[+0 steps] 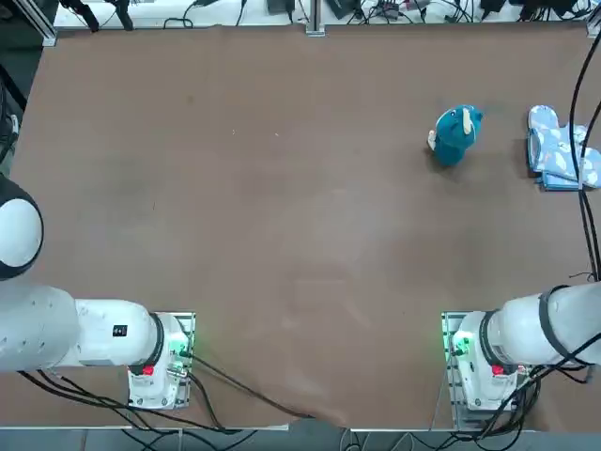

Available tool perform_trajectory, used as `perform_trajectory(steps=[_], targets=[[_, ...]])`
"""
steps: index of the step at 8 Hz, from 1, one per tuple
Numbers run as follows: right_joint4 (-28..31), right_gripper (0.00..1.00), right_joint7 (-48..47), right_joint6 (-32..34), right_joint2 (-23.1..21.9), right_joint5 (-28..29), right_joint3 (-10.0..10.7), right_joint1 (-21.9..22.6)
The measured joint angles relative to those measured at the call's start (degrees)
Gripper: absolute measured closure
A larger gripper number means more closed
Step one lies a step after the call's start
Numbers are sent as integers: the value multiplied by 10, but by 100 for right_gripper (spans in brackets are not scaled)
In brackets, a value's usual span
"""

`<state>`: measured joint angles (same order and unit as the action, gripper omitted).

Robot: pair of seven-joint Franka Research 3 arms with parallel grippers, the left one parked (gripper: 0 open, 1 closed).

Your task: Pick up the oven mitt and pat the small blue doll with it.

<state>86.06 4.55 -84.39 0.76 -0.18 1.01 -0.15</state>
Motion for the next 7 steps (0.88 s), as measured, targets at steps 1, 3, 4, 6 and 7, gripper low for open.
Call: perform_trajectory(steps=[1, 3, 4, 6, 7], targets=[[3, 0, 0, 0, -2, 1, 1, -1], [31, 0, -2, -12, -18, 1, 3, -2], [54, 0, -3, -23, -32, 1, 4, -4], [74, 0, -4, -26, -50, 1, 7, -5], [74, 0, -4, -26, -53, 1, 6, -5]])
